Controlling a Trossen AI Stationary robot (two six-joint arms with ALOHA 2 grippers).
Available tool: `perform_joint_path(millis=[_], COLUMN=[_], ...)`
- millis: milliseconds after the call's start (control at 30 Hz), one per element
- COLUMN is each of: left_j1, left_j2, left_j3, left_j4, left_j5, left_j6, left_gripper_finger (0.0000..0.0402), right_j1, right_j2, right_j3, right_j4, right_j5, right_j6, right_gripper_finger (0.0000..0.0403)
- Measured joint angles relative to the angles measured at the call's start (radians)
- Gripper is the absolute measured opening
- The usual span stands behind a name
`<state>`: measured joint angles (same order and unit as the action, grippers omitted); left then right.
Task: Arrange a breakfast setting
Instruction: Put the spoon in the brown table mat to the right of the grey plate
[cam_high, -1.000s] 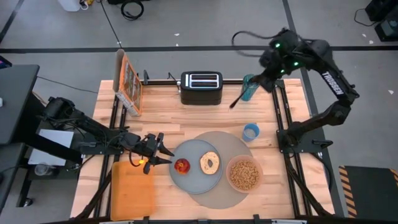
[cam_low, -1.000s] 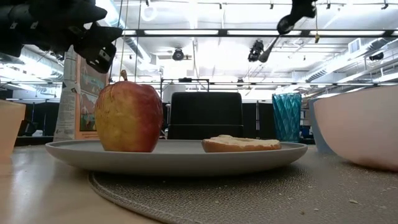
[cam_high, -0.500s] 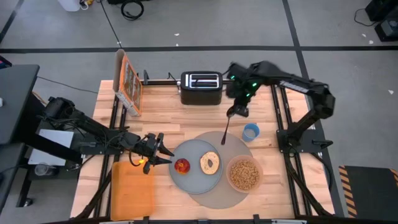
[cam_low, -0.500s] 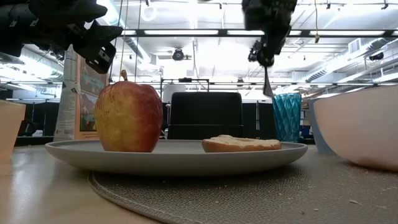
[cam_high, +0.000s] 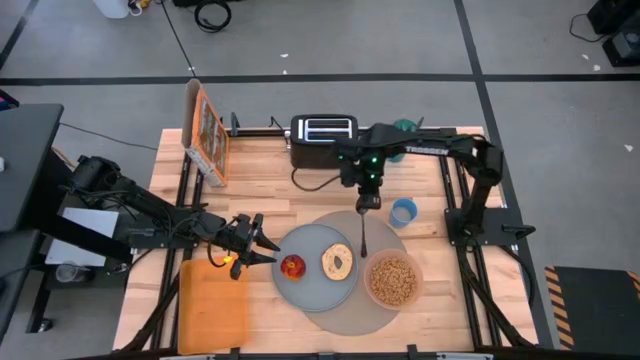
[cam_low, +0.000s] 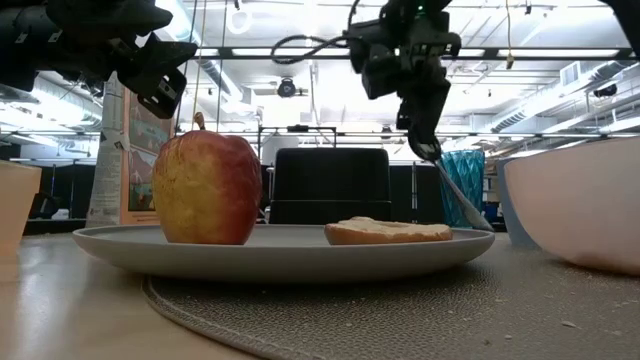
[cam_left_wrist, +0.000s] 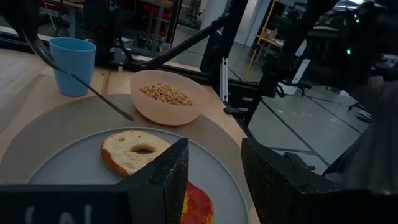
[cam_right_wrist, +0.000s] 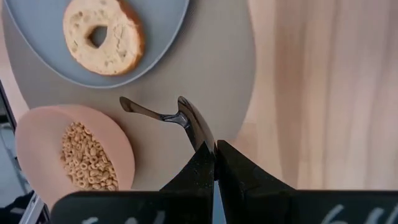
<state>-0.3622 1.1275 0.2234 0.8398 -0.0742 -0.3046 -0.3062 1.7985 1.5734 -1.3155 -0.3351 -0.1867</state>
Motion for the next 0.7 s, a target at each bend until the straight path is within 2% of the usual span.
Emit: perform_joint_path(millis=[200, 300, 600, 700], left_j1=[-0.001, -0.01, -0.035, -0.035], left_j2=[0.0, 0.0, 0.0, 0.0], left_j3=[0.0, 0.0, 0.0, 0.0], left_j4=[-0.005, -0.006, -0.008, -0.008], left_j5=[0.0, 0.0, 0.0, 0.0], left_j6=[0.0, 0.0, 0.001, 0.001], left_gripper_finger=[0.0156, 0.0156, 0.0156, 0.0156], right_j1=[0.029, 0.03, 0.035, 0.039], right_j2=[0.051, 0.048, 0.048, 0.048], right_j3=[-0.002, -0.032, -0.135, -0.16], right_j4=[0.008, 0.062, 0.12, 0.155], right_j5=[-0.042, -0.091, -0.122, -0.174], right_j6=[0.0, 0.026, 0.103, 0.117], right_gripper_finger=[0.0014, 0.0014, 0.0014, 0.0014])
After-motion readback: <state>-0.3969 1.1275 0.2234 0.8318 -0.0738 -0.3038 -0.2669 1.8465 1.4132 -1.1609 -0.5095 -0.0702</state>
